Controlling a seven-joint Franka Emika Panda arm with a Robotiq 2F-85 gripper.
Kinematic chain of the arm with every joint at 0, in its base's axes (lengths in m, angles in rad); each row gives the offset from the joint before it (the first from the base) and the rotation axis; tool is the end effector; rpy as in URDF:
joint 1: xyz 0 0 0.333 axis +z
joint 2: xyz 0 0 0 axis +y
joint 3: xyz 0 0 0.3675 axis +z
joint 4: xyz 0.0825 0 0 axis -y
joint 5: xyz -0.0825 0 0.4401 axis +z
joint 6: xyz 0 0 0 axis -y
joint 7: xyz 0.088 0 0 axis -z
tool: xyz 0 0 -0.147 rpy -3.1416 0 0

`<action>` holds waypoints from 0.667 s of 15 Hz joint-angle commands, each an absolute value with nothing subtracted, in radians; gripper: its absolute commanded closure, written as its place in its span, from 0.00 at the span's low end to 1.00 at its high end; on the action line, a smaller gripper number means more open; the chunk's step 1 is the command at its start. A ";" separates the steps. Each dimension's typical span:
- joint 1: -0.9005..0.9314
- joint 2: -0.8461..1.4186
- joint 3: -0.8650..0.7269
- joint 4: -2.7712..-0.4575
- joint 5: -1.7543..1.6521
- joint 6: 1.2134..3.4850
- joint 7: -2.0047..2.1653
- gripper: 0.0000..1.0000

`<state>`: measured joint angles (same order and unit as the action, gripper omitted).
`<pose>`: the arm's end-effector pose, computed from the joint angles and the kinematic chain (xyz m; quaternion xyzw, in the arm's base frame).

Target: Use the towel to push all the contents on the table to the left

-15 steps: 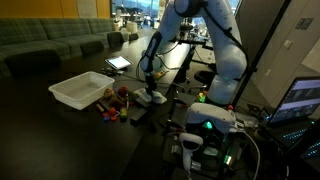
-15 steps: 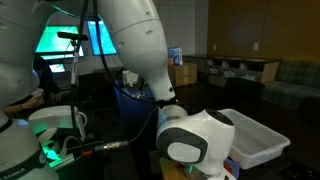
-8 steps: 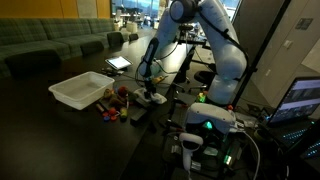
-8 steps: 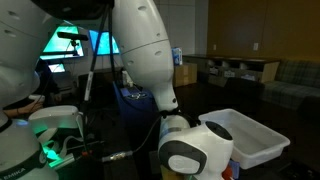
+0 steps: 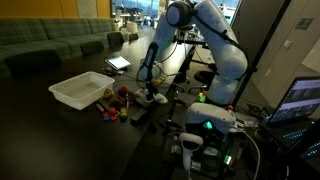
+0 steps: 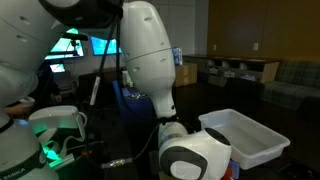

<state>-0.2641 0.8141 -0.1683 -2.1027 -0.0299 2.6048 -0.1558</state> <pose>0.4877 -0.2449 -0.0456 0.9804 -0.1059 -0.1644 0.0232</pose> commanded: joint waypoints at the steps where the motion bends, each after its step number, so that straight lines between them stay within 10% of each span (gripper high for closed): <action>1: -0.242 0.851 -0.214 -2.130 -0.089 2.561 -0.141 0.90; 10: -0.222 0.786 -0.156 -2.263 -0.100 2.565 -0.138 0.90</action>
